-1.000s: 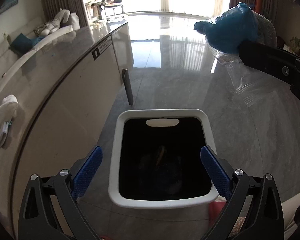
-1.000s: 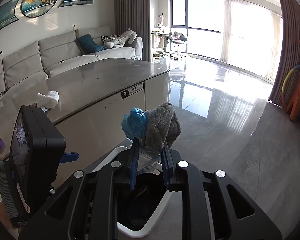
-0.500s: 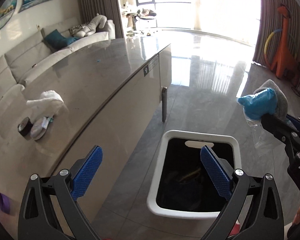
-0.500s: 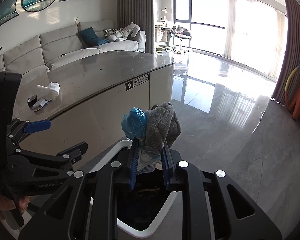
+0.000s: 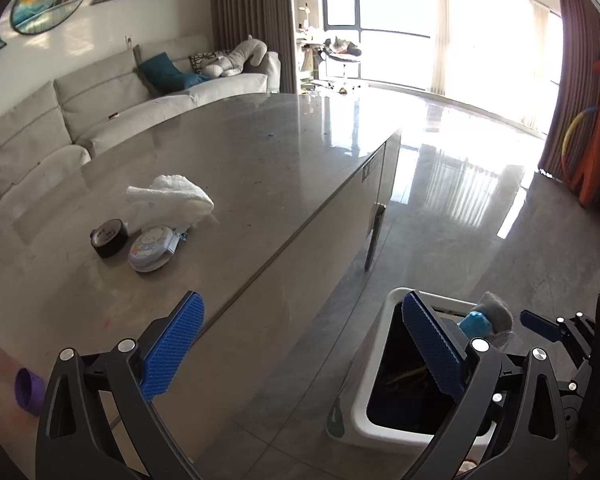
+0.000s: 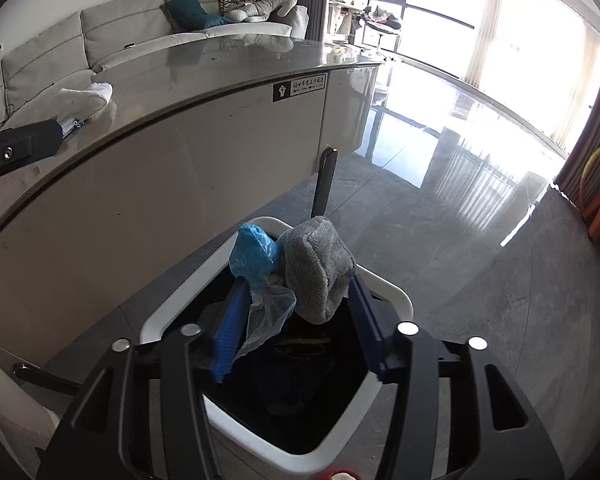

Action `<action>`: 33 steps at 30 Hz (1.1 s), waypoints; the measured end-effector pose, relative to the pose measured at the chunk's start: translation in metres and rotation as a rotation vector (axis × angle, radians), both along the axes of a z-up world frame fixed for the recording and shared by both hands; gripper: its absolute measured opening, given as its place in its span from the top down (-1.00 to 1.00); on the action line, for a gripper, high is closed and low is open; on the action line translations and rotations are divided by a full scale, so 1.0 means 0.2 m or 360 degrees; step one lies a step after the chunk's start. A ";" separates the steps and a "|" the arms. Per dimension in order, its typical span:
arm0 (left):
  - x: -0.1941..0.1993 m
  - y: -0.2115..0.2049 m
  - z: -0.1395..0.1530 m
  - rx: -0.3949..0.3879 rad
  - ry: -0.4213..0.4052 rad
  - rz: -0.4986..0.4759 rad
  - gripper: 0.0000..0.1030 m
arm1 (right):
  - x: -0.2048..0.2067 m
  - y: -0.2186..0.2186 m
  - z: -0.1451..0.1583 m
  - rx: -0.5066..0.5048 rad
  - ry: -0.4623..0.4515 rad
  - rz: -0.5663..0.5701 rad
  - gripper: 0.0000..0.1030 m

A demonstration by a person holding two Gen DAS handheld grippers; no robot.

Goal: Collect trash
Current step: 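Lower the grey sock into the bin and open the right tool, then return both tools to the table and reach the left tool to the purple lid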

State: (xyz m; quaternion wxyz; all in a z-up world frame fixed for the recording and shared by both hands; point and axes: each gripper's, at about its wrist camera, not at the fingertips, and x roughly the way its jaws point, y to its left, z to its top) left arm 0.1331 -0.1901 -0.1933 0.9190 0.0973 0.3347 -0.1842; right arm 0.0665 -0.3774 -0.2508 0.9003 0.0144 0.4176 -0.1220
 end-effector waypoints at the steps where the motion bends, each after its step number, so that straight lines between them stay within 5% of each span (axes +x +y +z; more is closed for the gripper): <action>1: 0.00 0.02 0.00 -0.0001 -0.0003 0.0011 -0.90 | 0.00 0.00 -0.01 -0.0051 -0.0001 -0.0041 -0.84; 16: 0.09 0.53 0.10 -0.0073 -0.0051 0.0429 -0.90 | 0.06 0.30 0.44 -0.0034 -0.0508 0.0212 -0.91; 33: 0.04 1.09 0.07 -0.0019 -0.0059 0.0971 -0.90 | 0.26 0.85 0.56 -0.0013 -0.0602 0.0636 -0.91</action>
